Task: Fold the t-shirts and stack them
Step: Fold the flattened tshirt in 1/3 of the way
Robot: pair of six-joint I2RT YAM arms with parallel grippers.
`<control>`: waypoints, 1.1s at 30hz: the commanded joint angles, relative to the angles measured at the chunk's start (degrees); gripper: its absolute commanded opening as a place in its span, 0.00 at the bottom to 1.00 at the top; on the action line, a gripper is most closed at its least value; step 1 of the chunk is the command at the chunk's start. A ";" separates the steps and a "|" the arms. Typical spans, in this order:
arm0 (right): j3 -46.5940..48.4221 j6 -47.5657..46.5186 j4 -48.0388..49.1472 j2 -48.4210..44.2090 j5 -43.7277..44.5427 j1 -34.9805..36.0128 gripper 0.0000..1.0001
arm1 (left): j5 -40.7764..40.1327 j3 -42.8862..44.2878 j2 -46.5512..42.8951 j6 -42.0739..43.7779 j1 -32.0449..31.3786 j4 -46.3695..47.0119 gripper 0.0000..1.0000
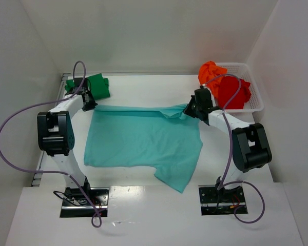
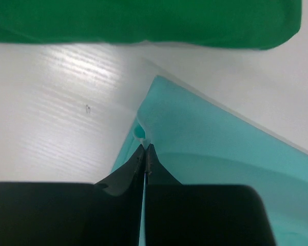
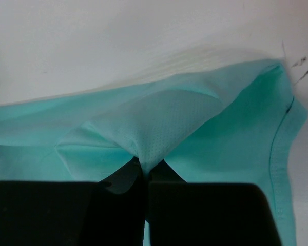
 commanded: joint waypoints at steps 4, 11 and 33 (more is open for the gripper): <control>-6.03 3.47 -3.47 -5.34 -0.17 2.90 0.00 | -0.75 -3.18 -4.00 -0.67 0.68 -1.75 0.00; -10.51 6.02 -5.33 -10.17 1.23 2.90 0.00 | -0.75 -5.28 -5.23 -1.28 0.68 -2.46 0.00; -11.57 6.55 -6.38 -5.51 2.56 2.90 0.08 | -0.75 -9.42 -8.84 -3.48 0.68 -4.74 0.14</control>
